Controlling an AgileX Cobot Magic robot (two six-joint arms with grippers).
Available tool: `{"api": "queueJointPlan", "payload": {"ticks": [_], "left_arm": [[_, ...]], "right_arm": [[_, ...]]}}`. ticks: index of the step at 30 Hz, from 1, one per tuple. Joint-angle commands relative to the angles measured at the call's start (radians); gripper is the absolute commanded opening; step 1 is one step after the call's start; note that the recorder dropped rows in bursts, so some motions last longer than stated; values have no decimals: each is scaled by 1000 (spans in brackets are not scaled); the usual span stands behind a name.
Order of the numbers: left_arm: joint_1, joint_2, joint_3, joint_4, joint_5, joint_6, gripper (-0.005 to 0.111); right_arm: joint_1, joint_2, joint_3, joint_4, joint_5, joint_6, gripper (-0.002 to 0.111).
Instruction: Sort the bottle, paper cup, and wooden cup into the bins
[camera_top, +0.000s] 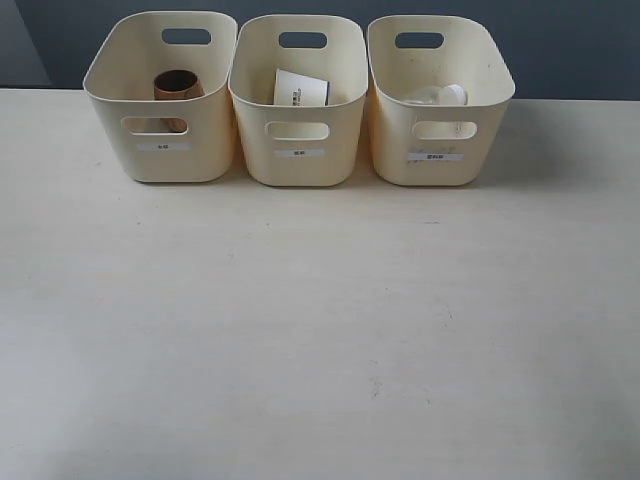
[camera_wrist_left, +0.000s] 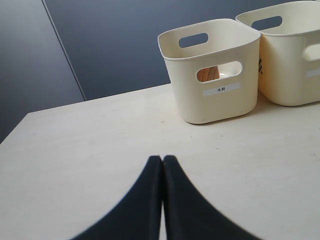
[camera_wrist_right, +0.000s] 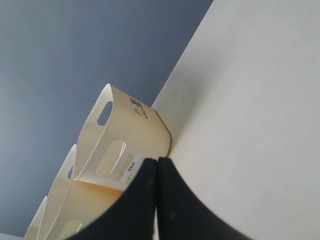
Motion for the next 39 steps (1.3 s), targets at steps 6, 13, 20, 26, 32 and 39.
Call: {"api": "queueJointPlan", "payload": {"ticks": [6,13,20,26,32,39], "left_arm": [[-3,-5,1,0,-5,-2,0],[-3,-5,1,0,-5,-2,0],[-3,-5,1,0,-5,-2,0],[-3,-5,1,0,-5,-2,0],[-3,-5,1,0,-7,-2,0],[-3,-5,1,0,-7,-2,0]], "right_arm": [[-4,-14,5,-16,1,-4,0],[-4,-14,5,-74,1,-23,0],[-4,-14,5,-178,1,-23,0],[-4,-14,5,-178,-106,-23,0],[-4,-14,5,-178,-434,-23,0],[-4,-14,5,-178,-490,-23,0]]}}
